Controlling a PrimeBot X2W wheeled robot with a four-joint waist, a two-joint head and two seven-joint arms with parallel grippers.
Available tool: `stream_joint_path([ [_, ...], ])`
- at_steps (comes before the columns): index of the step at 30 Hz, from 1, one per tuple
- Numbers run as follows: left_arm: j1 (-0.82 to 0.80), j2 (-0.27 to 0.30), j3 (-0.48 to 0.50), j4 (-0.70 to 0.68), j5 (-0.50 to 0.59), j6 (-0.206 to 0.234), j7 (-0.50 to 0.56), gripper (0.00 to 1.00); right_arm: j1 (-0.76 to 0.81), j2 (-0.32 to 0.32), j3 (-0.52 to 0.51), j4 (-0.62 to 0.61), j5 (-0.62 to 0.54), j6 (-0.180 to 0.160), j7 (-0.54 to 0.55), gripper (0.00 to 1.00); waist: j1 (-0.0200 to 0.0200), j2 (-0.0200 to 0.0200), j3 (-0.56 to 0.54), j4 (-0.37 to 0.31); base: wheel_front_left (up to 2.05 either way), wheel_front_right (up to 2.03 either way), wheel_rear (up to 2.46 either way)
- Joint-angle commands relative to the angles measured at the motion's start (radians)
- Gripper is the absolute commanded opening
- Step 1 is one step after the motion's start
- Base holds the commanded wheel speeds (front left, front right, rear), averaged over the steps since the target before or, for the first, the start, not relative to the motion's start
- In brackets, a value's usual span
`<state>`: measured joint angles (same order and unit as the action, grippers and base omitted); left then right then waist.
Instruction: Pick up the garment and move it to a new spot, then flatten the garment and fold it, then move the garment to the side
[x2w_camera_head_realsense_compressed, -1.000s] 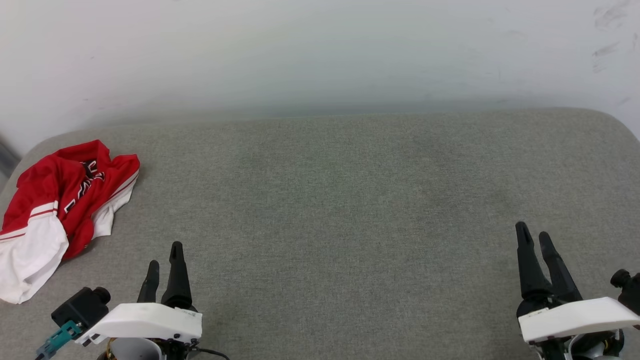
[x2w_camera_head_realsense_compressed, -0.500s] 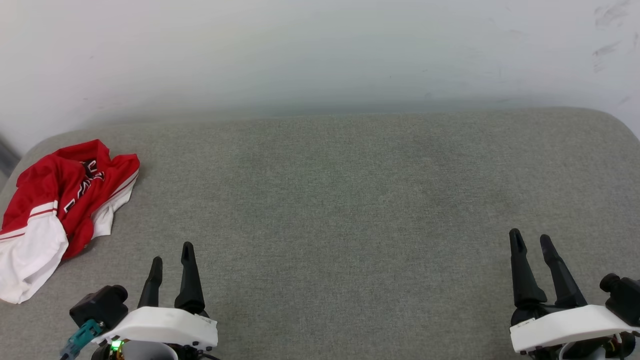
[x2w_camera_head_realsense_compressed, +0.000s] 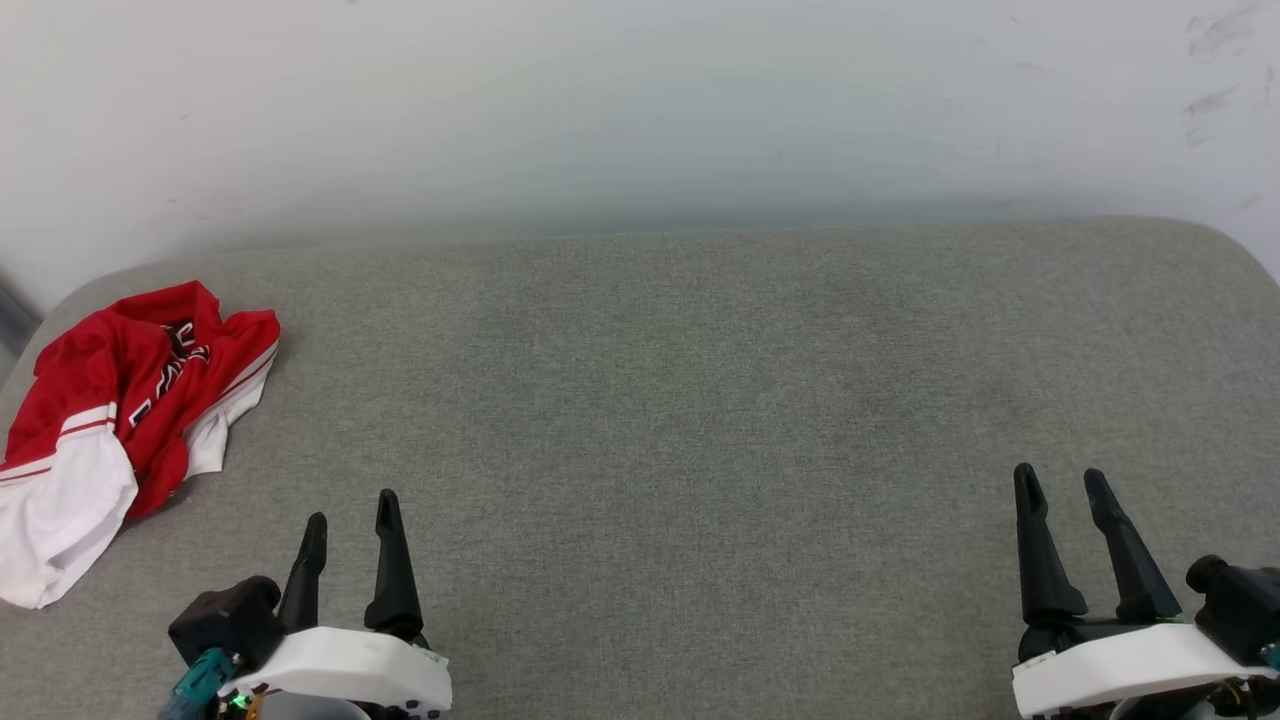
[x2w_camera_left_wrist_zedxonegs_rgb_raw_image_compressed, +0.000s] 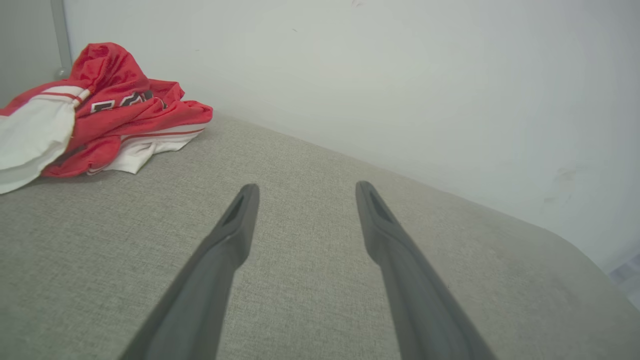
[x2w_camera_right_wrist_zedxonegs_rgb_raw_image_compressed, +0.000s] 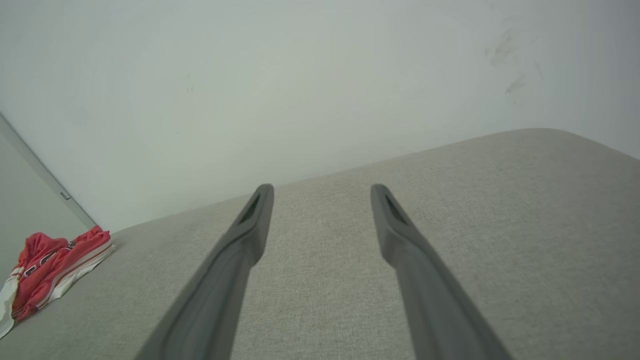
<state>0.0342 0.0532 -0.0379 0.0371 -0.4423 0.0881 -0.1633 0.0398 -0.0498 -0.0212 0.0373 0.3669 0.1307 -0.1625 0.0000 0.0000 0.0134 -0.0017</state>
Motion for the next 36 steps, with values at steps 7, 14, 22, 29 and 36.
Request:
stream_joint_path([
  [7,0.013,0.004,-0.008,-0.011,0.096,-0.003,-0.027,1.00,0.012,-0.001,0.013,-0.031,-0.082,0.000,-0.027,1.00,0.0000,0.0000,-0.001,-0.001,0.00,0.00,0.00],
  [14,0.023,0.002,-0.013,-0.013,0.158,-0.004,-0.042,1.00,0.024,-0.001,0.019,-0.037,-0.124,0.000,-0.043,1.00,0.0000,0.0000,-0.005,-0.001,0.00,0.00,0.00],
  [22,0.034,0.000,-0.014,-0.002,0.218,-0.005,-0.059,1.00,0.038,-0.001,0.016,-0.036,-0.166,0.000,-0.060,1.00,0.0000,0.0000,-0.007,0.000,0.00,0.00,0.00],
  [29,0.039,-0.002,-0.013,0.004,0.266,-0.006,-0.073,1.00,0.045,-0.001,0.012,-0.029,-0.192,0.000,-0.074,1.00,0.0000,0.0000,-0.007,0.000,0.00,0.00,0.00],
  [36,0.042,-0.003,-0.011,0.011,0.314,-0.004,-0.086,1.00,0.055,-0.001,0.014,-0.033,-0.223,0.000,-0.087,1.00,0.0000,0.0000,-0.005,-0.002,0.00,0.00,0.00],
])
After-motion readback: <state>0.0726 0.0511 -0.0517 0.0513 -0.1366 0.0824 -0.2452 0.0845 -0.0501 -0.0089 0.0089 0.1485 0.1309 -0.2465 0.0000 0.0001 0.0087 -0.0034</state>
